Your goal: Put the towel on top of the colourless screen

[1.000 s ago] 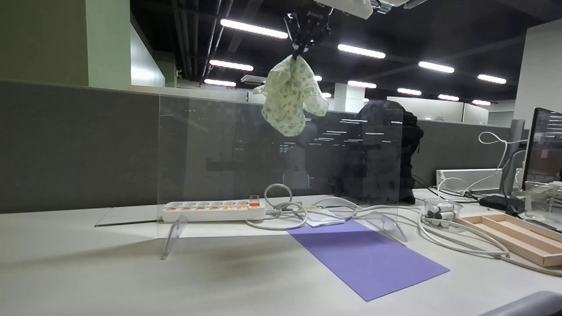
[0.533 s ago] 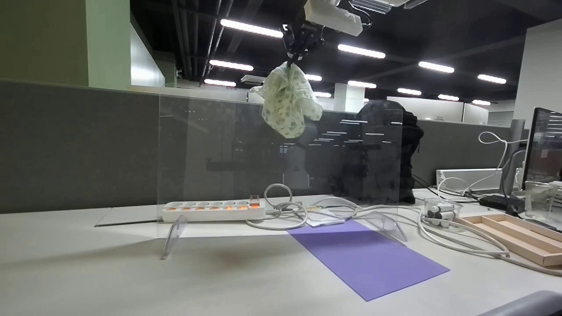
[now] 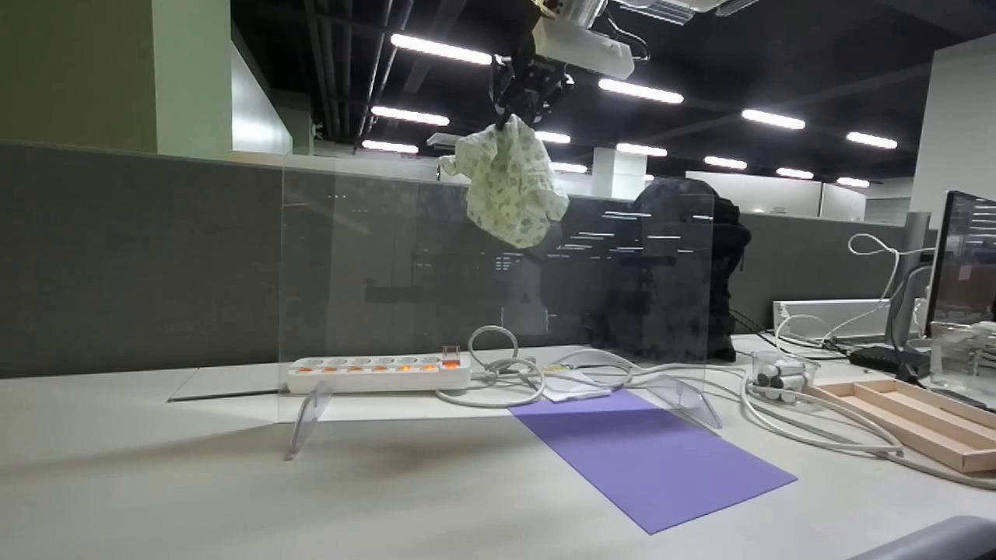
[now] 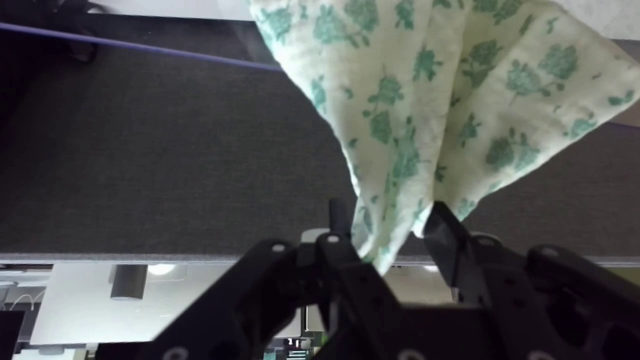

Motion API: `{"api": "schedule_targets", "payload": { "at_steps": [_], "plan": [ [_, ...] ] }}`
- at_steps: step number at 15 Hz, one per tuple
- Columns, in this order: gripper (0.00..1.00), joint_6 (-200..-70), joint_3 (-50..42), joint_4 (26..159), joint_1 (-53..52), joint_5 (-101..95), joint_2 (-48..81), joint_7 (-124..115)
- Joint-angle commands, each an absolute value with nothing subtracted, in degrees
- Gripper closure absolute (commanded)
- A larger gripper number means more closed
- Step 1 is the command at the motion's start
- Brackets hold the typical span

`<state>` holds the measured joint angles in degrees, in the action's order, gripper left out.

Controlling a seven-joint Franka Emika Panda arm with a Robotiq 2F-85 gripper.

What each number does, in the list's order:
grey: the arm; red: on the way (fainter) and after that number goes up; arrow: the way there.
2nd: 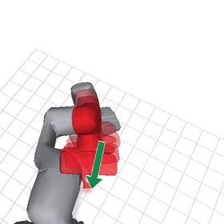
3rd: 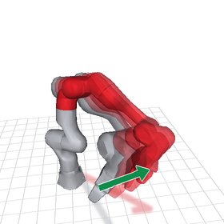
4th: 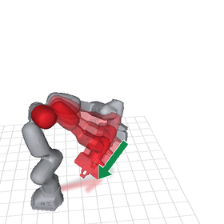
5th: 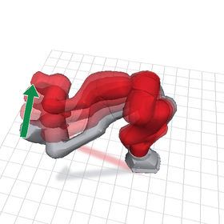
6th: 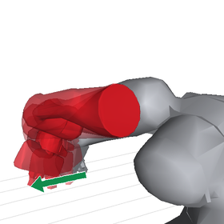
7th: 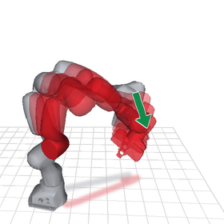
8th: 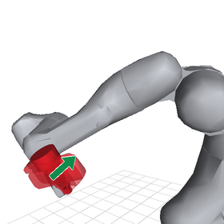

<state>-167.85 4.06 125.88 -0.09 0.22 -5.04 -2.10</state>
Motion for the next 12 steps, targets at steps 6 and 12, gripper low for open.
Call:
{"api": "schedule_targets", "payload": {
  "at_steps": [6,12],
  "plan": [
    [0.41,-166.95,3.51,122.87,-0.73,0.02,-4.21,-2.85],
    [0.67,-160.18,3.92,123.99,-2.22,1.04,-6.06,-1.14]
  ]
}}
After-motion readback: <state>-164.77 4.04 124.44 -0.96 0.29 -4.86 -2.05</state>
